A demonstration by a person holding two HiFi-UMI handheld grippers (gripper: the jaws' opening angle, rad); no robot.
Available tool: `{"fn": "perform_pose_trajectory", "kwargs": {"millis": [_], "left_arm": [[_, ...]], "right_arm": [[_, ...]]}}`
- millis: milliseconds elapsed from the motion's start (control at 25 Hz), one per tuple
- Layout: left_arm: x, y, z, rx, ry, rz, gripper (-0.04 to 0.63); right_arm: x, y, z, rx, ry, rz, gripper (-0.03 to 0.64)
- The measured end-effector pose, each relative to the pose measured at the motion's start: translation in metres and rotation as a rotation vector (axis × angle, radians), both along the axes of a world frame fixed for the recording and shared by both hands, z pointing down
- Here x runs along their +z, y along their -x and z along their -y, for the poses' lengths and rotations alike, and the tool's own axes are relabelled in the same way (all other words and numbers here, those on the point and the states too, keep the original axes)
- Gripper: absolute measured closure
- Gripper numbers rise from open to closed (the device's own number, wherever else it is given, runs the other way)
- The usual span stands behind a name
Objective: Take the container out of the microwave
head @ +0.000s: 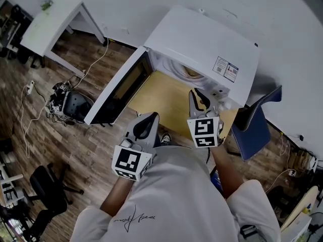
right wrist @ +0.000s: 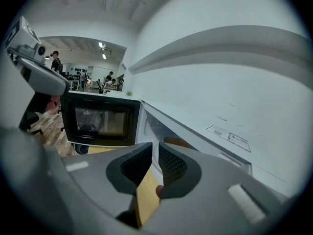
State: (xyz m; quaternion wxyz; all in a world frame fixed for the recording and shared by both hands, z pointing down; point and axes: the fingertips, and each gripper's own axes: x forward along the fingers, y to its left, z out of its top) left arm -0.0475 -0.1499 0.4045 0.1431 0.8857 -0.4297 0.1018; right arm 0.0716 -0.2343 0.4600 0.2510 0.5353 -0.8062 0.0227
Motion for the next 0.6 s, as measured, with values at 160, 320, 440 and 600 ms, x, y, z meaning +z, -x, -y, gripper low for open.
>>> {"fn": "perform_pose_trajectory", "kwargs": {"millis": [160,320,440,600], "left_arm": [[0.001,0.002,0.001,0.003,0.001,0.000,0.597],[0.002,0.005,0.002,-0.003,0.007,0.000,0.597],[0.005,0.009,0.002,-0.010,0.014,0.003,0.597],[0.008,0.012,0.002,-0.019,0.027,-0.004,0.597]], "right_arm": [[0.011,0.000,0.010,0.002,0.016,-0.041,0.561],[0.027,0.000,0.017,0.000,0.055,-0.083,0.558],[0.037,0.001,0.023,-0.008,0.073,-0.120,0.553],[0.051,0.000,0.032,-0.013,0.104,-0.162,0.549]]}}
